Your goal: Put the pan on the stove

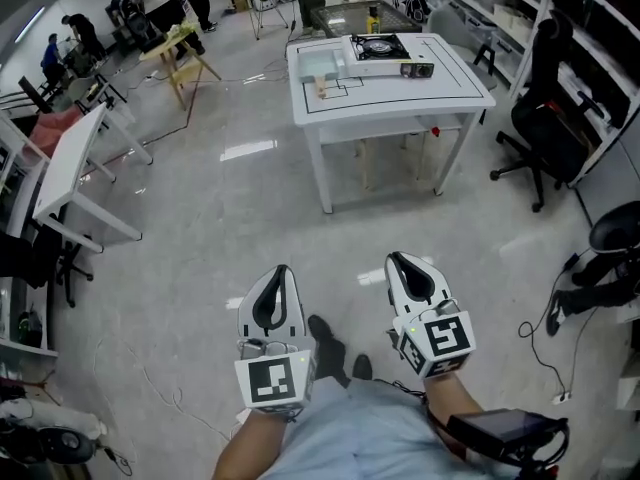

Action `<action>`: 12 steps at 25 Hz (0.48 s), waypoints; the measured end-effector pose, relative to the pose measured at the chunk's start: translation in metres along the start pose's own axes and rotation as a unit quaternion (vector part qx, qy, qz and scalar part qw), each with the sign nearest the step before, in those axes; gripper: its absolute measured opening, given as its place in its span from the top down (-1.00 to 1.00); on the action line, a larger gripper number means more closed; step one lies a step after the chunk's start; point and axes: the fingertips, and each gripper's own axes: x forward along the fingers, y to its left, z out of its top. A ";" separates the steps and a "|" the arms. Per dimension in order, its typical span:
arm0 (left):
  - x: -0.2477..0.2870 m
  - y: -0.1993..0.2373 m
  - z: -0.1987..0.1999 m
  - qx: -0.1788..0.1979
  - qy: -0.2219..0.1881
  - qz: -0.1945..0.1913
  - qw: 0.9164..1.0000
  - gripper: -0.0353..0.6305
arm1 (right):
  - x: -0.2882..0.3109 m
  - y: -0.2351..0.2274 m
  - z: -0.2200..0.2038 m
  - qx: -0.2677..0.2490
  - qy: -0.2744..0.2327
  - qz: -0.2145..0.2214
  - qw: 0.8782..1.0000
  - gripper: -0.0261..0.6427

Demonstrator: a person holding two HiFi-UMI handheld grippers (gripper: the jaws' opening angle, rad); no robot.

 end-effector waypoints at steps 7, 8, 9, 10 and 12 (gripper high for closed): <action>0.054 0.053 -0.037 -0.006 0.063 0.032 0.997 0.84 | 0.067 -0.017 -0.024 0.008 0.043 -0.014 0.999 0.77; 0.067 0.059 -0.044 -0.010 0.067 0.029 0.997 0.84 | 0.080 -0.019 -0.030 0.011 0.052 -0.015 0.998 0.77; 0.081 0.065 -0.049 -0.015 0.064 0.023 0.998 0.84 | 0.095 -0.021 -0.035 0.014 0.059 -0.015 0.998 0.77; 0.096 0.070 -0.054 -0.022 0.058 0.015 0.998 0.84 | 0.109 -0.023 -0.040 0.017 0.067 -0.014 0.998 0.77; 0.123 0.083 -0.064 -0.032 0.059 0.005 0.998 0.84 | 0.136 -0.026 -0.049 0.024 0.081 -0.012 0.996 0.77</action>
